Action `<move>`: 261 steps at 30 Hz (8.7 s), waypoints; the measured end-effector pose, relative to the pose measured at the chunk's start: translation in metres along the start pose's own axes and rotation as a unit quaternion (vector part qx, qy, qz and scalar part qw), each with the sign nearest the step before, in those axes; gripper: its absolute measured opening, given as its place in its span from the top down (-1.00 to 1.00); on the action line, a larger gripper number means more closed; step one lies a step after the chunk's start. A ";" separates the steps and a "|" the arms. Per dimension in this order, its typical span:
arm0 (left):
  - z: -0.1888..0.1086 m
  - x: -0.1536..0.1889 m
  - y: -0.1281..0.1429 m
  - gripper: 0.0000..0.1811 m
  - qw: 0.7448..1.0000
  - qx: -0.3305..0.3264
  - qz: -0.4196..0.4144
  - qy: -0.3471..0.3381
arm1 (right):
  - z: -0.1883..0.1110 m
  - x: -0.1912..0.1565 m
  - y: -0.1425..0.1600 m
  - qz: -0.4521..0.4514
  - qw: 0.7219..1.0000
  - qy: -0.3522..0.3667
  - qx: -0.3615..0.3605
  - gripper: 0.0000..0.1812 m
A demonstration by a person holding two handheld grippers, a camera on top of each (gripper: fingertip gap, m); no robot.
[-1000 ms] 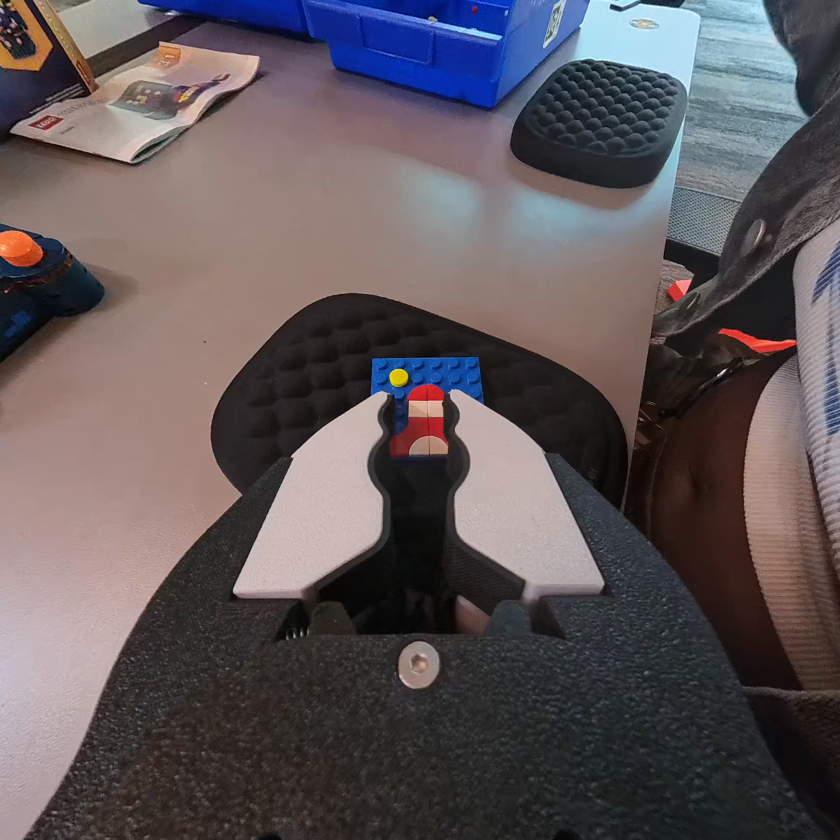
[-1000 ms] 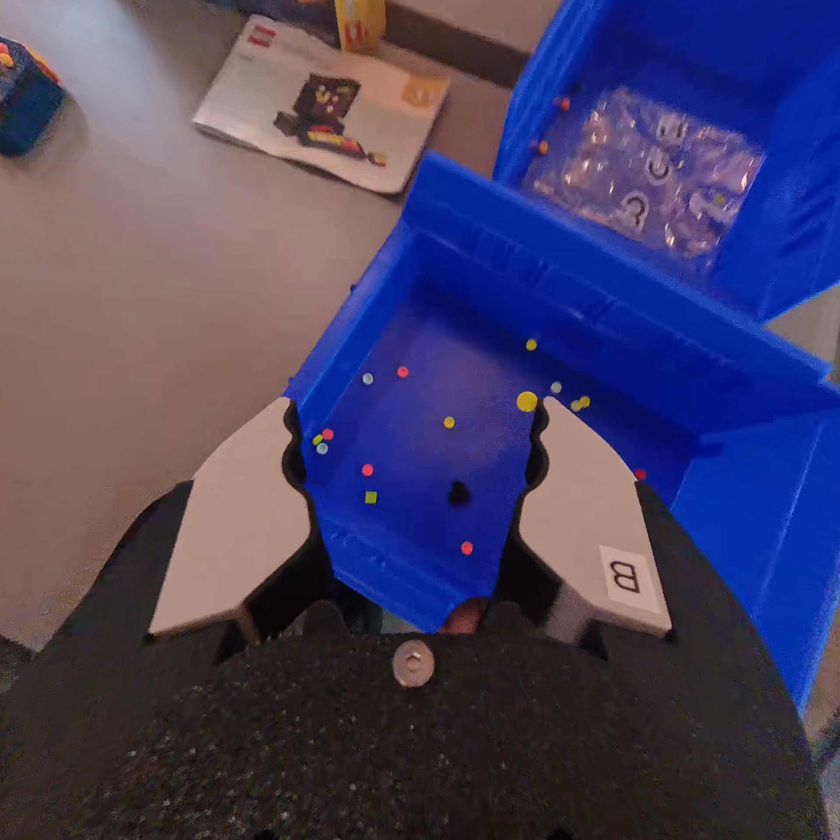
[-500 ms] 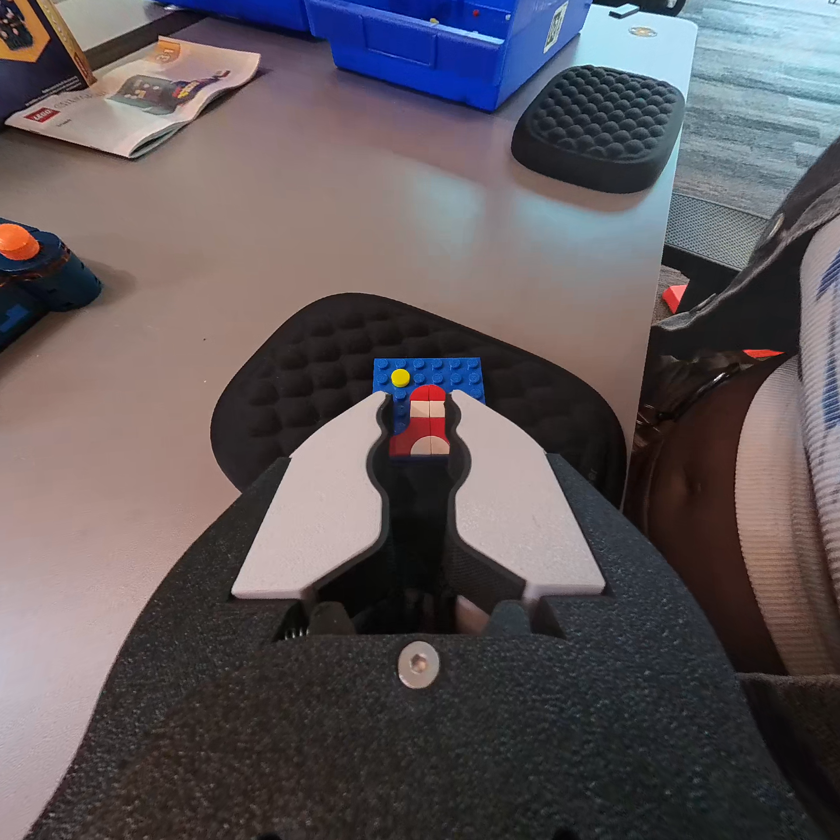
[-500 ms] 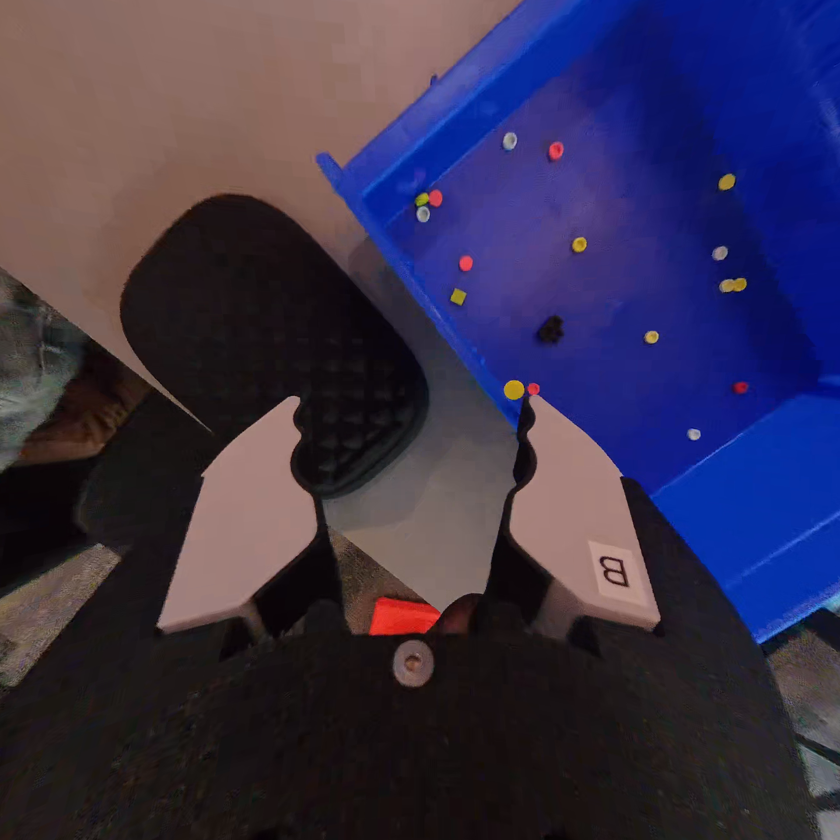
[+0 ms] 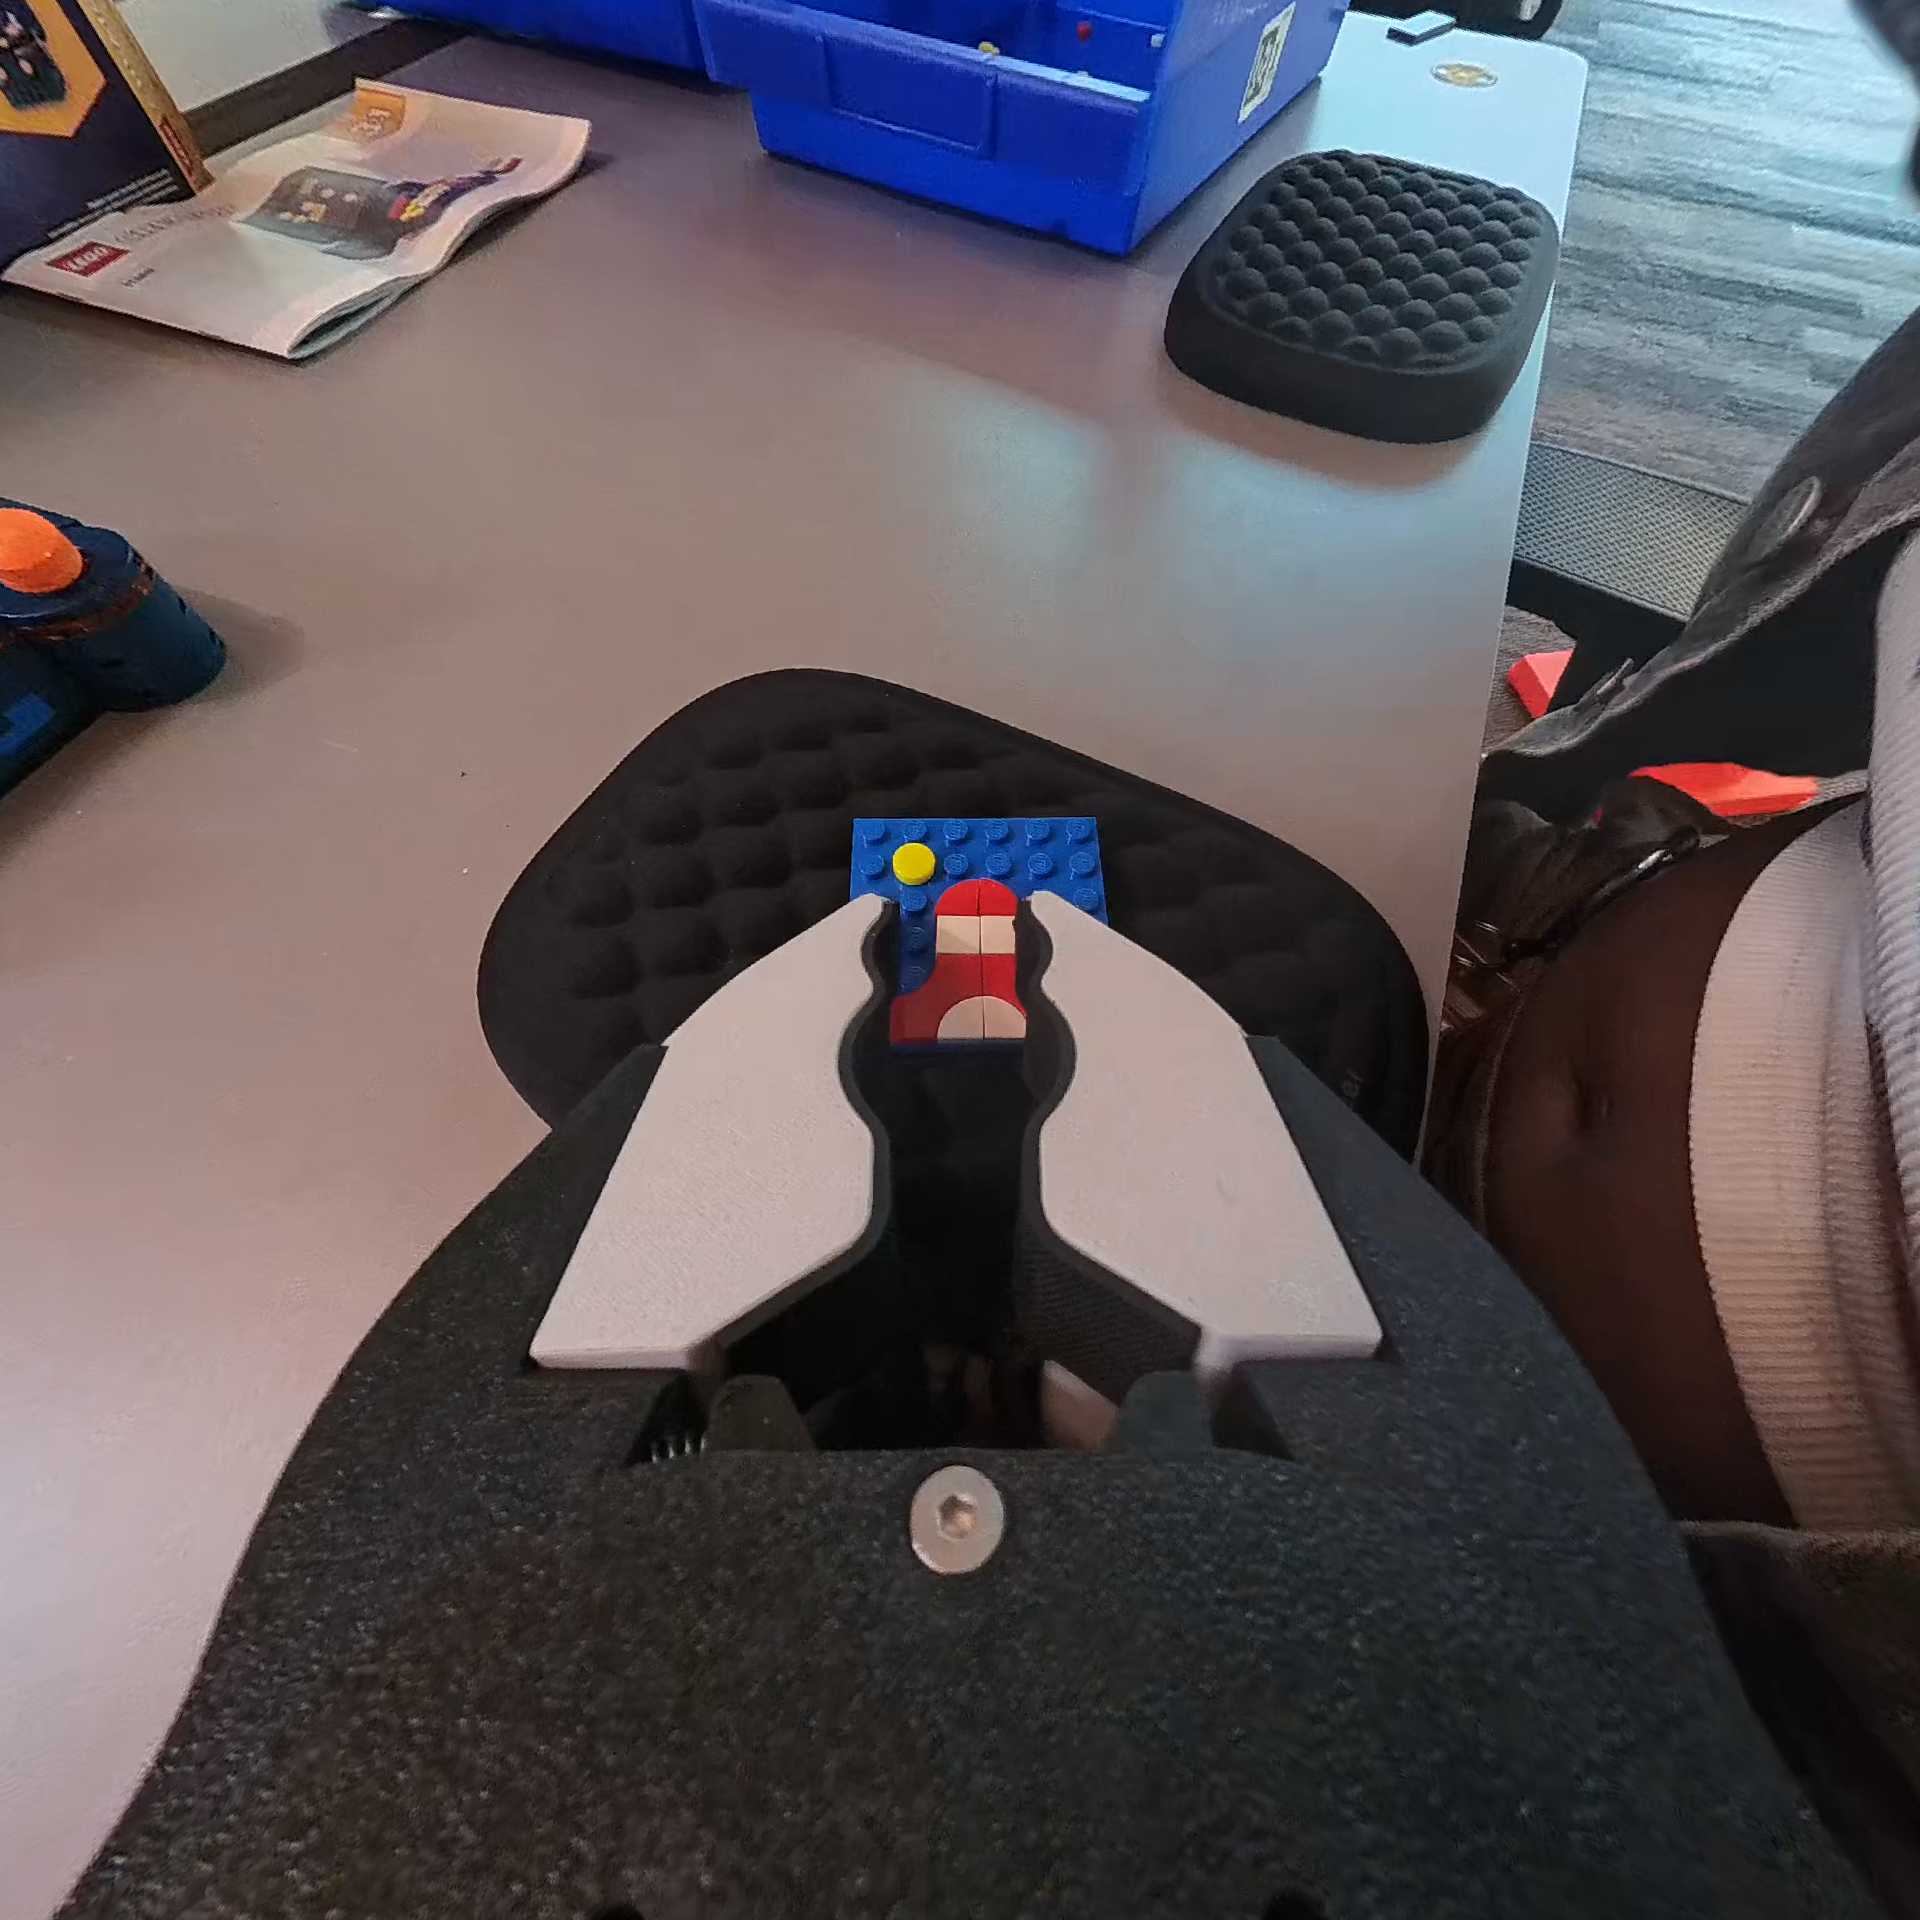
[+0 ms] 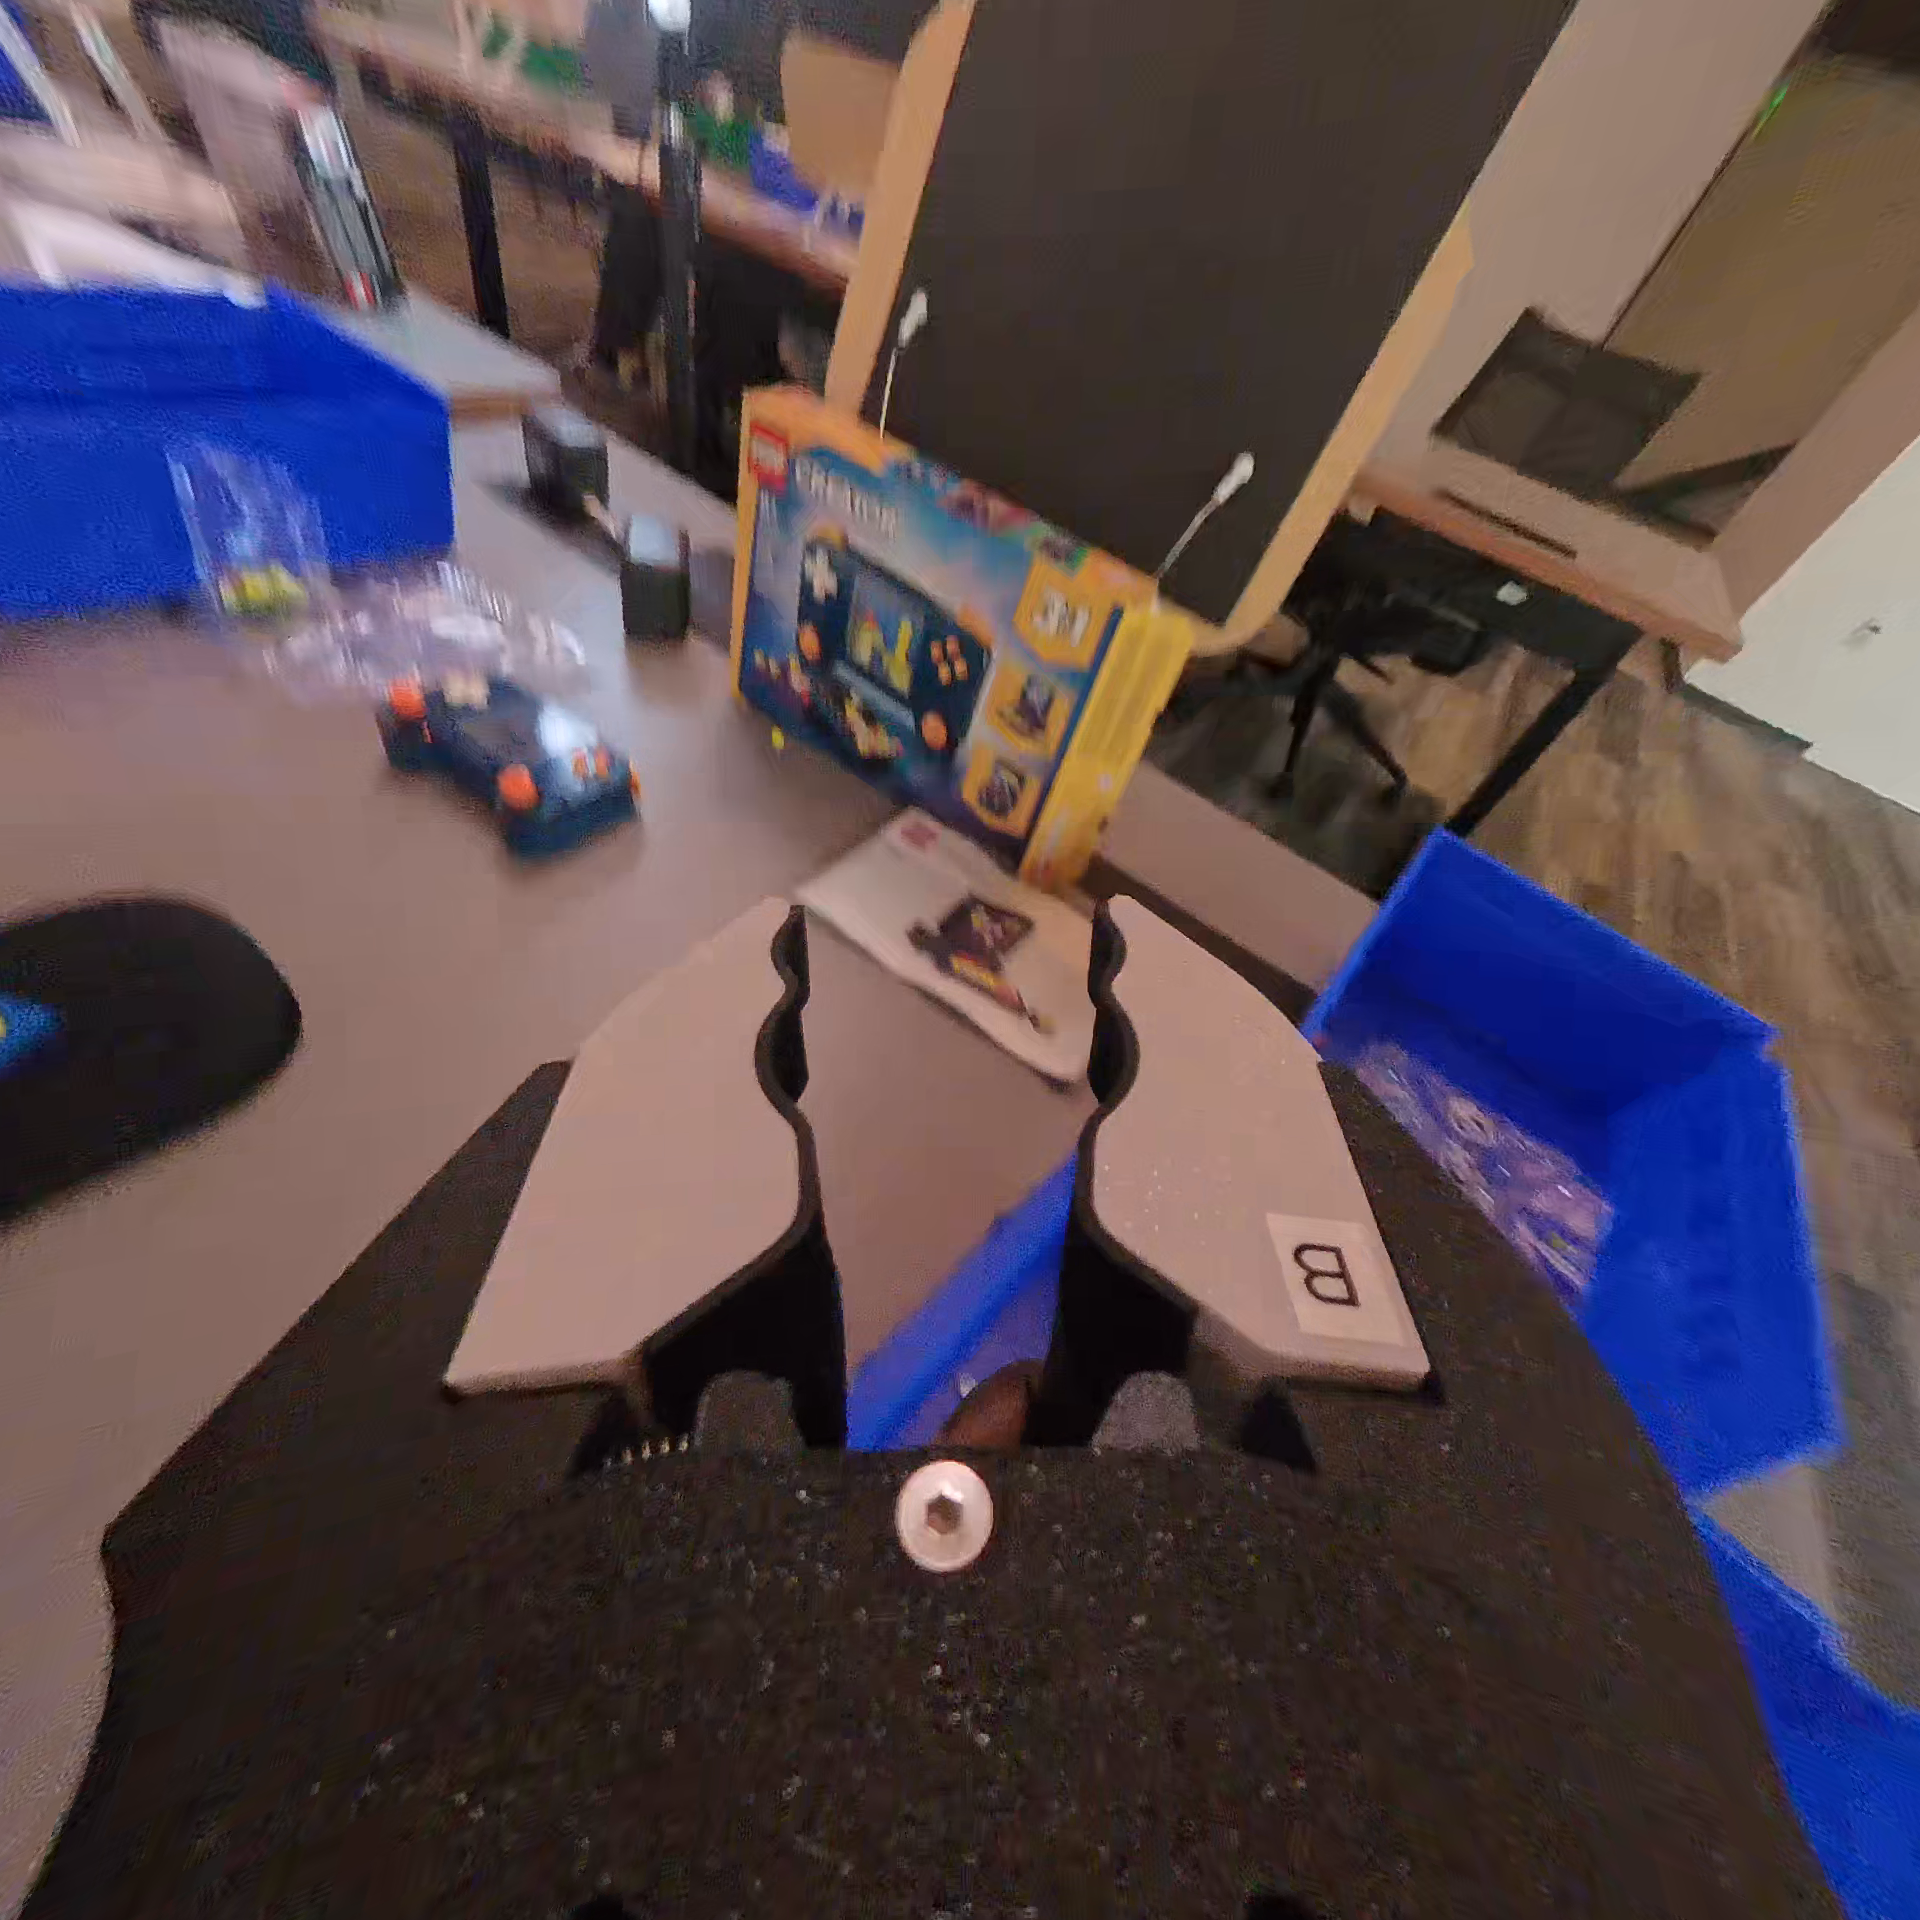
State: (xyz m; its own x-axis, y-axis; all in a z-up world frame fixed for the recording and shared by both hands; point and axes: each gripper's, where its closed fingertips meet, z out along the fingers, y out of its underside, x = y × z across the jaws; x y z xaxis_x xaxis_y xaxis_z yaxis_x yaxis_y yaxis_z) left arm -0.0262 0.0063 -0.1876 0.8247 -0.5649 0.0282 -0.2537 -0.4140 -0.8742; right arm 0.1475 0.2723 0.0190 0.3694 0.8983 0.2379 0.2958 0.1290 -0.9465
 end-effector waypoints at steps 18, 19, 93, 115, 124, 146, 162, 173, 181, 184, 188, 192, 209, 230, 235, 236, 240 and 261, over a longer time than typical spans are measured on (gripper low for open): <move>-0.001 -0.011 0.000 0.52 0.999 0.003 -0.006 -0.045 | 0.346 -0.140 0.069 0.119 0.968 -0.201 -0.088 0.57; -0.001 -0.012 0.000 0.51 0.999 0.003 -0.005 -0.047 | 0.352 -0.133 0.073 0.131 0.969 -0.186 -0.092 0.67; -0.001 -0.016 -0.002 0.46 0.997 0.008 0.010 -0.080 | 0.410 -0.117 0.109 0.014 0.956 -0.215 -0.198 0.93; -0.001 -0.016 -0.003 0.45 0.995 0.009 0.023 -0.092 | -0.023 0.048 0.142 0.083 0.936 0.049 -0.340 0.77; 0.000 -0.017 -0.003 0.44 0.996 0.008 0.014 -0.088 | -0.021 0.045 0.145 0.187 0.950 -0.067 -0.240 0.36; -0.001 -0.016 -0.004 0.45 0.996 0.011 0.023 -0.091 | 0.033 -0.192 0.029 0.033 0.911 -0.411 -0.003 0.49; 0.005 0.013 0.001 0.58 1.000 -0.008 0.020 0.006 | 0.082 -0.350 0.112 -0.131 0.871 -0.453 -0.136 0.87; 0.012 0.020 0.016 0.40 0.996 -0.085 0.022 -0.016 | 0.083 -0.350 0.120 -0.089 0.885 -0.408 -0.207 0.88; 0.012 0.020 0.018 0.41 0.993 -0.112 -0.005 -0.030 | 0.082 -0.351 0.123 -0.108 0.900 -0.362 -0.219 0.92; 0.011 0.020 0.019 0.41 0.992 -0.122 -0.019 -0.028 | 0.082 -0.351 0.124 -0.095 0.902 -0.361 -0.215 0.92; 0.012 0.020 0.021 0.41 0.990 -0.138 -0.024 -0.034 | 0.083 -0.351 0.124 -0.109 0.909 -0.343 -0.208 0.92; 0.012 0.020 0.022 0.41 0.989 -0.140 -0.038 -0.040 | 0.084 -0.350 0.123 -0.118 0.922 -0.316 -0.190 0.93; 0.011 0.020 0.013 0.40 0.989 -0.088 -0.109 -0.039 | 0.102 -0.328 0.130 0.086 0.947 -0.261 -0.167 1.00; 0.006 0.012 0.014 0.40 0.995 -0.058 -0.017 -0.075 | 0.114 -0.329 0.124 -0.068 0.938 -0.307 -0.147 0.92; 0.006 0.010 0.013 0.39 0.995 -0.052 -0.014 -0.080 | 0.105 -0.288 0.108 -0.068 0.959 -0.245 -0.129 0.93; 0.006 0.010 0.012 0.38 0.995 -0.052 -0.012 -0.084 | 0.100 -0.266 0.101 -0.073 0.965 -0.215 -0.128 0.92; 0.006 0.007 0.010 0.38 0.995 -0.044 -0.006 -0.094 | 0.060 -0.130 0.079 -0.106 0.981 -0.015 -0.161 0.92; 0.003 -0.002 0.008 0.20 0.989 -0.050 0.052 -0.130 | -0.030 0.069 0.153 -0.043 0.924 0.091 -0.370 0.14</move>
State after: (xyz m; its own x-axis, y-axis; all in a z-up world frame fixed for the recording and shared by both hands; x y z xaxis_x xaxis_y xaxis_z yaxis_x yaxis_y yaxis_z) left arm -0.0288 0.0066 -0.1958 0.8899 -0.4114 -0.1969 -0.3827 -0.4389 -0.8129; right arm 0.2445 0.3415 -0.1032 0.4378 0.8040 0.4024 0.8275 -0.1855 -0.5299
